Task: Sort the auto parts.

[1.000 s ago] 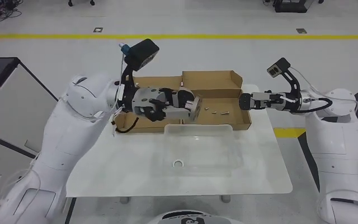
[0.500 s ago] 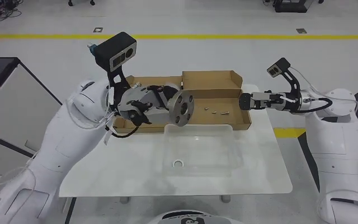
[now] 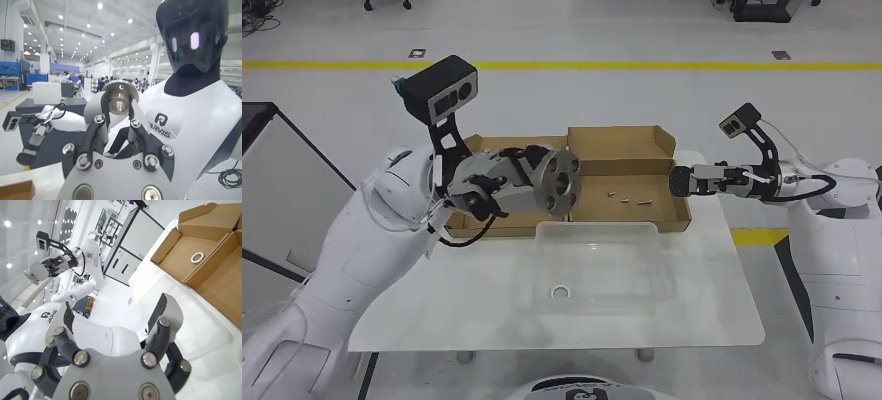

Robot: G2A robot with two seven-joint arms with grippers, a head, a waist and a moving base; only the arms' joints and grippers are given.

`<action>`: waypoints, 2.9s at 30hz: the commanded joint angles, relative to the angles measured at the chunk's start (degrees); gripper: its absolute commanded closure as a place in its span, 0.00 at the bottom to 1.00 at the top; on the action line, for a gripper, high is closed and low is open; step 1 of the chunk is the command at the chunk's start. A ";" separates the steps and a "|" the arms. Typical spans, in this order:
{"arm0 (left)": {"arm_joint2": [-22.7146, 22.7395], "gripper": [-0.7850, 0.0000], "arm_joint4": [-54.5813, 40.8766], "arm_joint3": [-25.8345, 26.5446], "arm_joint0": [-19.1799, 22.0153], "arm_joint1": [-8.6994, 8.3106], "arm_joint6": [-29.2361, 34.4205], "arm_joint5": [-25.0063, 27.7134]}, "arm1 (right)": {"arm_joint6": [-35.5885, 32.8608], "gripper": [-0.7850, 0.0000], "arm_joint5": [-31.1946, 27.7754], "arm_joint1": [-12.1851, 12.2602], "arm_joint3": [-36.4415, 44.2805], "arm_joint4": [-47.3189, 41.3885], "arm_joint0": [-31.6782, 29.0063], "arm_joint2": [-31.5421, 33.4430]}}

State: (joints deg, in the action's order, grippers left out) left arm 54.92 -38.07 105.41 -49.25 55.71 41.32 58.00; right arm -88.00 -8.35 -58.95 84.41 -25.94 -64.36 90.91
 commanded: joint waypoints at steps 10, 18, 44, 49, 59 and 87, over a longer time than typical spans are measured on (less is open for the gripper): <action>1.92 1.00 -14.80 1.67 -4.00 3.31 2.75 0.00 | 0.00 0.00 0.00 0.00 0.00 0.00 0.00 0.00; 2.95 1.00 -22.21 2.15 -5.29 6.43 4.97 0.00 | 0.00 0.00 0.00 0.00 0.00 0.00 0.00 0.00; 4.82 1.00 -12.48 1.59 -6.21 7.81 4.97 0.00 | 0.00 0.00 0.00 0.00 0.00 0.00 0.00 0.00; 4.92 1.00 -21.75 4.83 -6.22 8.98 4.97 0.00 | 0.00 0.00 0.00 0.00 0.00 0.00 0.00 0.00; 6.70 1.00 -22.66 4.42 -6.87 11.39 6.10 -1.12 | 0.00 0.00 0.00 0.00 0.00 0.00 0.00 0.00; 8.76 1.00 -16.28 2.33 -8.07 10.06 7.04 -2.07 | 0.00 0.00 0.00 0.00 0.00 0.00 0.00 0.00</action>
State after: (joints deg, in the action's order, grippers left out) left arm 63.82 -53.65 107.61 -57.36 65.71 48.67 55.64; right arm -88.00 -8.35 -58.95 84.41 -25.94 -64.36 90.91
